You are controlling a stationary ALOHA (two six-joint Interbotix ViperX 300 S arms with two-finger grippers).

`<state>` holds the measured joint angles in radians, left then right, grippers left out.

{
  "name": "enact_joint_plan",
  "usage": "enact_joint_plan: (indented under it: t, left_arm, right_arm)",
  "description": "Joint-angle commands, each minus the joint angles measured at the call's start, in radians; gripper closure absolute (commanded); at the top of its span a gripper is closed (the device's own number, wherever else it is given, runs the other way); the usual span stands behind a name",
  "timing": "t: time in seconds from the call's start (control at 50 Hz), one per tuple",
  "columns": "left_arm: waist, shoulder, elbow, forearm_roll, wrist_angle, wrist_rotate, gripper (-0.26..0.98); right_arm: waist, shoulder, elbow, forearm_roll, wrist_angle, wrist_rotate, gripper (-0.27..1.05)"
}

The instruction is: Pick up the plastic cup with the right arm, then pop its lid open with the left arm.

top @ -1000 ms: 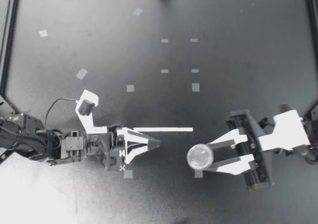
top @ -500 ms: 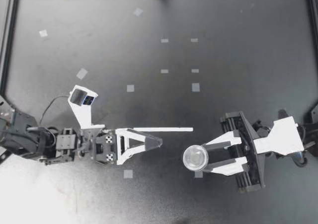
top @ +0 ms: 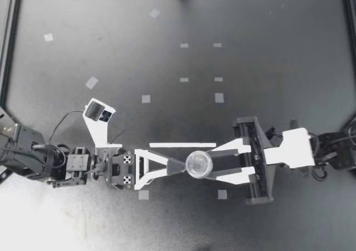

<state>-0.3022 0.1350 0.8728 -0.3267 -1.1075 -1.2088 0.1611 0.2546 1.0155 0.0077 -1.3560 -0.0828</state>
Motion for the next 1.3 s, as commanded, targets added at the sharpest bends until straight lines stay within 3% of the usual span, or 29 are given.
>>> enact_joint_plan:
  t: [0.0, 0.36, 0.6, 1.04, 1.28]
  left_arm:
    - [-0.005, -0.034, -0.025, 0.012, -0.014, 0.002, -0.02]
    - [-0.005, -0.048, -0.015, 0.021, -0.066, 0.018, -0.02]
    - [-0.005, -0.046, 0.021, 0.020, -0.077, 0.117, -0.02]
    - [-0.003, -0.084, 0.049, 0.018, 0.084, 1.097, -0.01]
    - [-0.005, -0.083, 0.051, 0.018, 0.126, 1.301, -0.01]
  right_arm:
    - [-0.014, 0.003, -0.026, 0.002, 0.005, 0.005, 0.50]
    - [-0.003, 0.075, -0.018, 0.000, 0.109, 0.144, 0.50]
    - [0.023, 0.018, 0.000, 0.000, 0.161, 0.167, 0.50]
    - [0.041, -0.193, 0.002, -0.002, 0.193, 0.233, 0.50]
    - [0.044, -0.181, 0.000, -0.002, 0.193, 0.238, 0.50]
